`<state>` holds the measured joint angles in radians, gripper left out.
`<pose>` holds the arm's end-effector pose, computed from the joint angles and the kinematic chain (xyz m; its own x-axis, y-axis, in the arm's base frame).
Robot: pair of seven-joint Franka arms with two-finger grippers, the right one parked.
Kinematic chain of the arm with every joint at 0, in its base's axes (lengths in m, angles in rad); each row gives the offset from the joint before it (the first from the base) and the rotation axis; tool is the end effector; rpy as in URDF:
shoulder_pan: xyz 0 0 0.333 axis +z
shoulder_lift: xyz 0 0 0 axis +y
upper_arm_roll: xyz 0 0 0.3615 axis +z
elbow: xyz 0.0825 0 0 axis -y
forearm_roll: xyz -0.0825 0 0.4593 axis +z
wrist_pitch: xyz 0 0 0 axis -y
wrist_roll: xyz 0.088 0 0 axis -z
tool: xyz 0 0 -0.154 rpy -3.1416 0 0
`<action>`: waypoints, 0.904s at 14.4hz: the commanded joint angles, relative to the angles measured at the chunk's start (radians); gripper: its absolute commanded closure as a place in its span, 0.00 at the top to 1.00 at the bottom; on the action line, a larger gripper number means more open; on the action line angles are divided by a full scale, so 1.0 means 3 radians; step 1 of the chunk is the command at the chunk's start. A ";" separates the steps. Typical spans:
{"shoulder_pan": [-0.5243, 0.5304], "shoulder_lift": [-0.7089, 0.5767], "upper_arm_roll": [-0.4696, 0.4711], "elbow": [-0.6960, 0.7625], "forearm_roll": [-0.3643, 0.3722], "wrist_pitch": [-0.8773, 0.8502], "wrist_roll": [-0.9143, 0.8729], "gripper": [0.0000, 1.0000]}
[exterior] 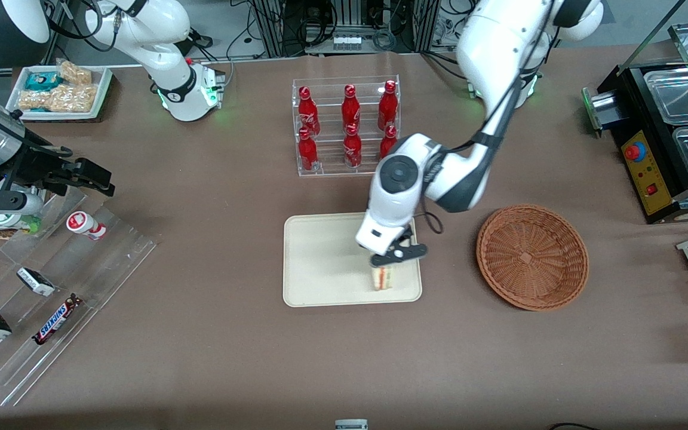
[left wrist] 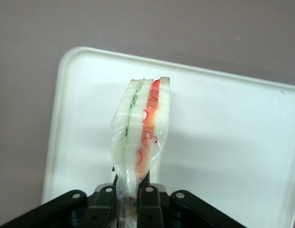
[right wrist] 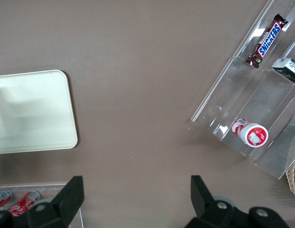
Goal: Place sandwich from basket to tray
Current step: 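Carry the sandwich with the left gripper over the cream tray, then lower the sandwich onto the tray and open the left gripper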
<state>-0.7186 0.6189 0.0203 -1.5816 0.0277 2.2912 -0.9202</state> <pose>0.6113 -0.5134 0.2305 0.9763 0.2003 0.0818 0.1966 -0.9791 0.0511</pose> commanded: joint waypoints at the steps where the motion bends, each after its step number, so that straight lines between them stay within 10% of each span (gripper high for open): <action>1: -0.0222 0.0181 0.0060 0.0143 0.0188 0.0149 -0.0179 0.10; 6: -0.0310 0.0320 0.0055 0.0164 0.0199 0.0212 -0.0266 0.20; 8: -0.0305 0.0315 0.0055 0.0169 0.0179 0.0212 -0.0287 0.86; 9: -0.0305 0.0289 0.0055 0.0169 0.0179 0.0201 -0.0302 1.00; 13: -0.0248 -0.0103 0.0070 0.0199 0.0204 -0.0129 -0.0374 1.00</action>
<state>-0.7932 0.6742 0.0350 -1.5143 0.0710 2.3350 -1.0101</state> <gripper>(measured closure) 0.383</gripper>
